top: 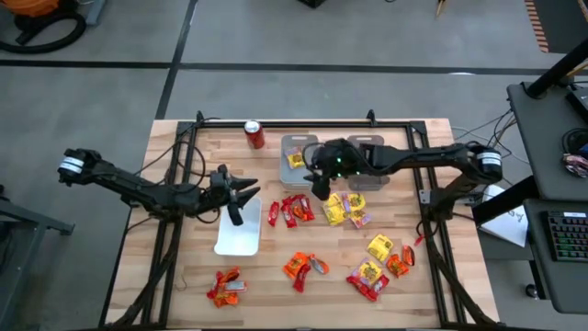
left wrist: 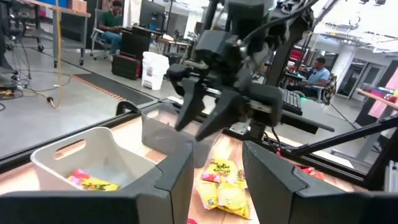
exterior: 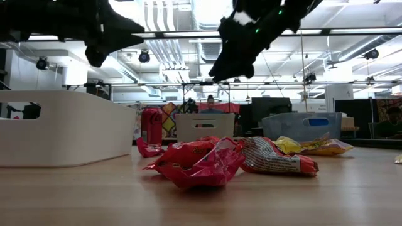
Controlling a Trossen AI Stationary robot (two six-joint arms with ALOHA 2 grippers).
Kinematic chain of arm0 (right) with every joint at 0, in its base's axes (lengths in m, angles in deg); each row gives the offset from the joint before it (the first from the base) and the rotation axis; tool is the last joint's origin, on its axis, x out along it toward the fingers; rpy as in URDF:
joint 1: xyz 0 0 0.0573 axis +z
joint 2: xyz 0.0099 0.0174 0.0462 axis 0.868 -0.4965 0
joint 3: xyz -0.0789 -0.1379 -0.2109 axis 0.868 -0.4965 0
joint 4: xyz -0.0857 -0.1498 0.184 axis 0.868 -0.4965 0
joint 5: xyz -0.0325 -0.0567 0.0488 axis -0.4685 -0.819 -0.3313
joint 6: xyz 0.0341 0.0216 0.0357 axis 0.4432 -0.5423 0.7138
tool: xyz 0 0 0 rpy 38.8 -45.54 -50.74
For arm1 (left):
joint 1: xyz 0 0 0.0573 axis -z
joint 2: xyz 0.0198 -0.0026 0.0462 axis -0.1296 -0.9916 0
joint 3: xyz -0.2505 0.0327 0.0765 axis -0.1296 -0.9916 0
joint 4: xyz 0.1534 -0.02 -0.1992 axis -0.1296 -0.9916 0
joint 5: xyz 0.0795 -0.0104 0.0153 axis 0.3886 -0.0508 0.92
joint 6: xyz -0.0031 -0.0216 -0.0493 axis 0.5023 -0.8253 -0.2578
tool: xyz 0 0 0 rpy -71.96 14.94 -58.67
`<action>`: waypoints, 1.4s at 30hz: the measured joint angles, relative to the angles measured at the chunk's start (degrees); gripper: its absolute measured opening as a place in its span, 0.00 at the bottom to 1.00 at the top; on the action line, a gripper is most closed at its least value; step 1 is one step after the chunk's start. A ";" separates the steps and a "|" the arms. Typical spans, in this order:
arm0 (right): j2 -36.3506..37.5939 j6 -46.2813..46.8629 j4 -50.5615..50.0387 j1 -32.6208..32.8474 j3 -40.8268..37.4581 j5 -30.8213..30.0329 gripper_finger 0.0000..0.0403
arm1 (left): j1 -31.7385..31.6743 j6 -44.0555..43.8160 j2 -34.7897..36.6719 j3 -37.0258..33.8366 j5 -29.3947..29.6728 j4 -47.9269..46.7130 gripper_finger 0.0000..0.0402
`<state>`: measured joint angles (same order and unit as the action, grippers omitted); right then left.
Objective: Sort candy
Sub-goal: Put the red candy into the white bin
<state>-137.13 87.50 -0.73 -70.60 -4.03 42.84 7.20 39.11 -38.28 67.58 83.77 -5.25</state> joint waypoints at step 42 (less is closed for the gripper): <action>5.53 8.93 -20.49 17.77 -0.07 -0.04 0.37 | 38.83 -79.34 -40.21 64.29 -39.00 -103.95 0.30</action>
<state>-131.60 96.43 -21.22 -52.83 -4.10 42.81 46.04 -40.23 -78.49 131.87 44.77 -109.21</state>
